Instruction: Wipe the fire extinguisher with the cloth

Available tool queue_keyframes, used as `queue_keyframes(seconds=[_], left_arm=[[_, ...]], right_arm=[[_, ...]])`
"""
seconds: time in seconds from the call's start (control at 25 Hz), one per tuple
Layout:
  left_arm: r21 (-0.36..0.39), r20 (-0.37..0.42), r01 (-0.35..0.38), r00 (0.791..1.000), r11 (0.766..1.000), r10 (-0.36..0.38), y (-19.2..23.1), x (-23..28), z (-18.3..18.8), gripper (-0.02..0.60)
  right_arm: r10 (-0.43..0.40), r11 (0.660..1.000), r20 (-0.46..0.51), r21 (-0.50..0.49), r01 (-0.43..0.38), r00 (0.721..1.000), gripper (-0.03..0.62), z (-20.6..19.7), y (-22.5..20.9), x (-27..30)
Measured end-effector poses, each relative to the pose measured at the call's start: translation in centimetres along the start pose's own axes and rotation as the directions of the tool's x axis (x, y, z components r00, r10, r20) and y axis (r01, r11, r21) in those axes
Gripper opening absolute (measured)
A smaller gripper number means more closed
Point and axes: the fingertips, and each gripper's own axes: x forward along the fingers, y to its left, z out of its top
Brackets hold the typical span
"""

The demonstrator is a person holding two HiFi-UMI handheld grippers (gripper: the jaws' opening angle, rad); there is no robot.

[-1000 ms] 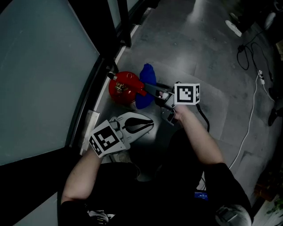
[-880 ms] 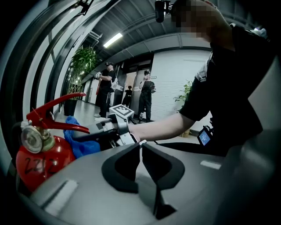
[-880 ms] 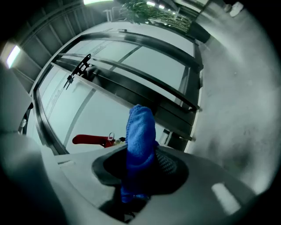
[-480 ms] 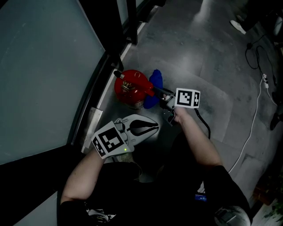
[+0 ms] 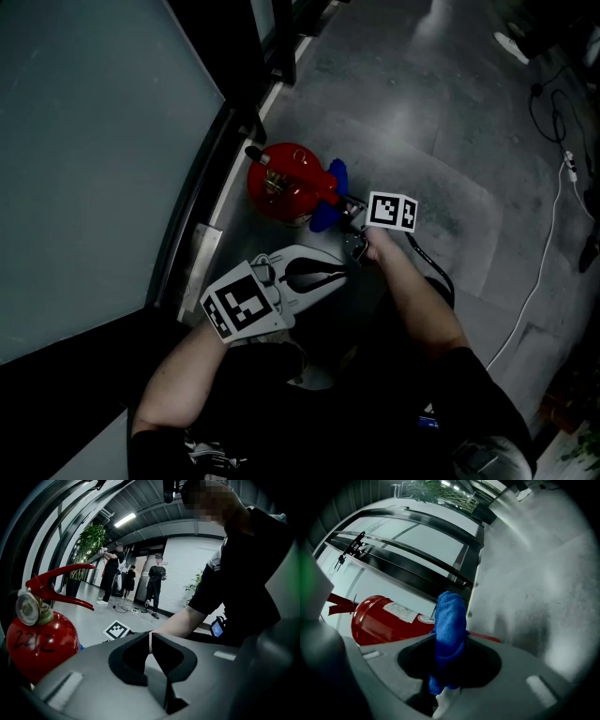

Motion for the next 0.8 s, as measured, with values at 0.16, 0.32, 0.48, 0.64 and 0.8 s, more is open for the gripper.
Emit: queue_keyframes(seconds=[0.16,0.32,0.48,0.64,0.8], left_arm=[[0.017,-0.025,-0.002,1.0,1.0,0.003,0.0,-0.6,-0.3,0.025],[0.004,0.013,-0.005,1.0,1.0,0.005,0.1,-0.7,0.4,0.025],[0.016,0.034,0.003,0.999,1.0,-0.003,-0.1,-0.9,0.9,0.025],[-0.016,0.034,0.013,0.999,1.0,-0.013,0.4,-0.9,0.2,0.025],[-0.05,0.051,0.006,0.999,0.999,-0.003,0.9,-1.2,0.1,0.025]], right_arm=[[-0.041,0.997,-0.003,0.058,0.041,0.999,0.133,-0.7,-2.4,1.6],[-0.094,0.993,-0.021,0.066,0.095,0.995,0.133,-1.4,-4.9,2.3],[-0.151,0.987,-0.018,0.058,0.152,0.988,0.133,-1.9,-6.5,2.9],[-0.199,0.977,-0.034,0.076,0.201,0.98,0.133,-2.9,-8.5,3.6],[-0.255,0.964,-0.09,0.05,0.26,0.963,0.133,-4.3,-10.7,4.7]])
